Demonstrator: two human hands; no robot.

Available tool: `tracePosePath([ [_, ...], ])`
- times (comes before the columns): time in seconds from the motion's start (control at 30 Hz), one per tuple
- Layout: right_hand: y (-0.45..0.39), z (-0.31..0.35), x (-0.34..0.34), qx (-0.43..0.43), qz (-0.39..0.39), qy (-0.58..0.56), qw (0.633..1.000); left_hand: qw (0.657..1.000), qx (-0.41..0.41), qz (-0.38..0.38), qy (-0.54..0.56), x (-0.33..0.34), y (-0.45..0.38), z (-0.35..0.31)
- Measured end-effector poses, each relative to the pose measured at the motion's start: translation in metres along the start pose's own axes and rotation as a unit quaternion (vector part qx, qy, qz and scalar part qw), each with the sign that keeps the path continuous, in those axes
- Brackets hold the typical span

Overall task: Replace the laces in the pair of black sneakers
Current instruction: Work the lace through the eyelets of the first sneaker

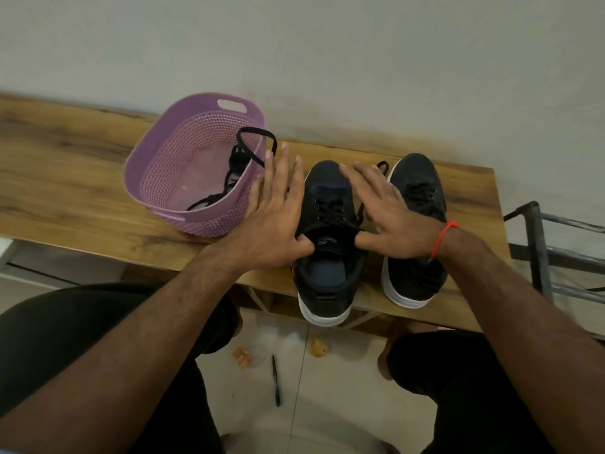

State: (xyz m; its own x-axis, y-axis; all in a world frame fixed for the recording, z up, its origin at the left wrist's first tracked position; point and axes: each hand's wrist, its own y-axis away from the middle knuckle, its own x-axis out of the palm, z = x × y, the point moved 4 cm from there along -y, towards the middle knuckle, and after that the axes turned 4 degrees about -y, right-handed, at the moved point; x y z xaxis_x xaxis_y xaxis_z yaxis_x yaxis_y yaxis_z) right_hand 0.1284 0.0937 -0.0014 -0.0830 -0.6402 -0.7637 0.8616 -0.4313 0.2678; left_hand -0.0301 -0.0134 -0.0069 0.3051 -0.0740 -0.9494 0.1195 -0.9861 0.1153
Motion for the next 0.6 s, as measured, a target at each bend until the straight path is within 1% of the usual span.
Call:
tracePosePath([
  [0.1,0.0,-0.004,-0.001,0.001,0.022,-0.018,1.0,0.999,-0.017,0.035,0.003,0.003,0.0,0.006],
  [0.2,0.001,-0.007,0.0,0.015,0.045,-0.029,0.998,0.998,-0.01,0.055,-0.007,0.009,0.0,0.005],
  [0.27,0.001,-0.006,0.001,0.024,0.03,-0.032,0.999,0.999,-0.001,0.053,0.002,0.01,-0.001,0.003],
  [0.3,0.0,-0.005,0.0,0.018,0.005,-0.027,0.999,0.999,0.001,0.046,0.014,0.01,-0.002,0.003],
  [0.4,0.001,0.005,-0.003,-0.002,-0.096,0.023,0.995,0.997,0.003,-0.013,0.072,0.005,-0.003,0.0],
  [0.47,0.002,0.011,-0.004,0.007,-0.141,0.075,0.987,0.994,0.009,-0.071,0.084,0.003,-0.001,-0.005],
  [0.53,0.002,0.014,-0.004,0.024,-0.158,0.123,0.979,0.991,0.009,-0.12,0.054,0.002,0.001,-0.01],
  [0.6,0.003,0.014,-0.005,0.043,-0.167,0.128,0.977,0.988,0.01,-0.154,0.007,0.002,0.003,-0.014],
])
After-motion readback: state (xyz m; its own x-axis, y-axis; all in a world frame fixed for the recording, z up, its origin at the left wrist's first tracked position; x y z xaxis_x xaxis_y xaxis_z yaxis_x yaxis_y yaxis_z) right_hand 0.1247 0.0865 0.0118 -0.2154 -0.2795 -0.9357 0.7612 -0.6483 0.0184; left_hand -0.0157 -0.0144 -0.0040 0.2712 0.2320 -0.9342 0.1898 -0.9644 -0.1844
